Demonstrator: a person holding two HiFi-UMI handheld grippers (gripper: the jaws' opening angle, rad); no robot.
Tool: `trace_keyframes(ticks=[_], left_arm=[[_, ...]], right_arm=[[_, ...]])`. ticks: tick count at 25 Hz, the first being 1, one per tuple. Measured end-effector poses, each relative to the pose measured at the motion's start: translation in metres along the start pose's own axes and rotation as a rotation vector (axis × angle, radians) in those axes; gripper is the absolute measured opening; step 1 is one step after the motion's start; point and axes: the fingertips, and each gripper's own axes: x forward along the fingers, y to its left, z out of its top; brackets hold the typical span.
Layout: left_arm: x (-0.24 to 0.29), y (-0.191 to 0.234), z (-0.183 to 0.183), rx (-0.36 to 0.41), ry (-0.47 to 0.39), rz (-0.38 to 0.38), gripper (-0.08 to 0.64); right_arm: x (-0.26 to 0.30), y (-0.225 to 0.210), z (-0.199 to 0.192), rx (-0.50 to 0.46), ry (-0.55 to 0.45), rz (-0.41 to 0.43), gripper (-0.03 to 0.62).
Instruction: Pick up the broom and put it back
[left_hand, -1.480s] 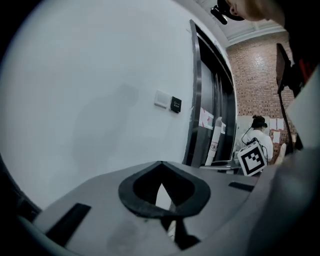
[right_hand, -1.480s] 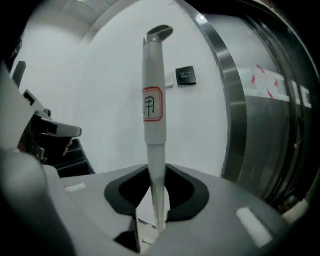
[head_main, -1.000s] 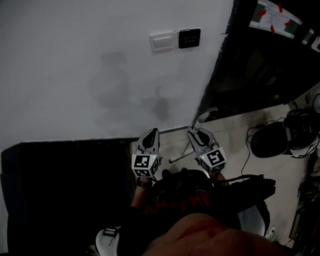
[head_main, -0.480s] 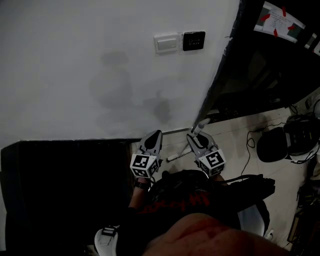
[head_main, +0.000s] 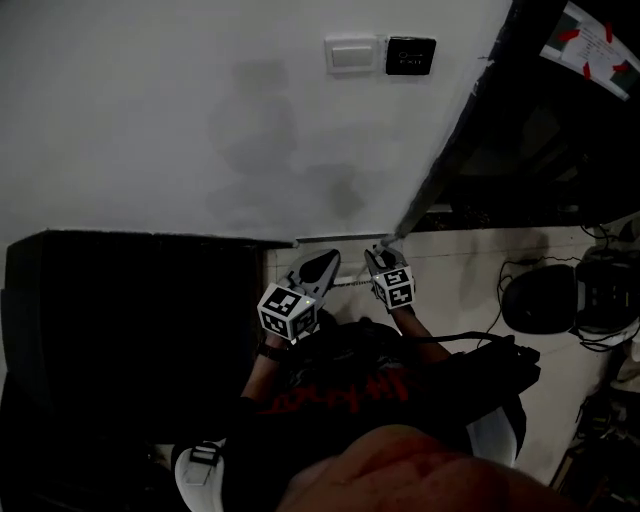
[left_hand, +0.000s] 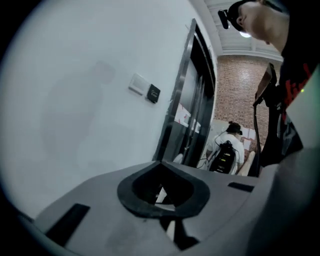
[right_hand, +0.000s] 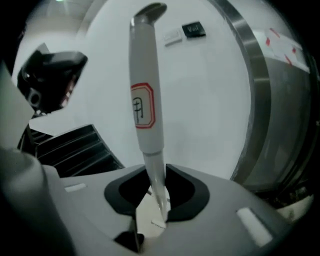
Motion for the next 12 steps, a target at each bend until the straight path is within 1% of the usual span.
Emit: trace_keyframes(ticks=[2,4,6,8,10,12], left_arm=[[-0.013,0.004,-0.009,-0.048,0.013,0.084,0.002],[-0.021,0.004,-0.018,-0.072,0.032,0.152,0.002],[-0.027,0.0,-0.029,-0.093,0.046,0.202,0.002],[-0.045,-0.009,-0.038,-0.13,0.047,0.27,0.002],[-0.07,-0.02,-0.047,-0.172,0.047,0.348,0.002],[-0.086,-0.028,-0.059,-0.192,0.059,0.387,0.002]], right_arm=[[0.025,-0.002,-0.041,0.011,0.087,0.011,0.091],[0.05,-0.015,-0.072,0.005,0.154,0.018,0.091],[0.075,-0.036,-0.095,0.009,0.221,0.02,0.091],[0.1,-0.043,-0.111,0.02,0.277,0.028,0.091],[0.131,-0.048,-0.124,0.028,0.302,0.024,0.091],[0.162,-0.068,-0.131,0.048,0.282,0.01,0.092]])
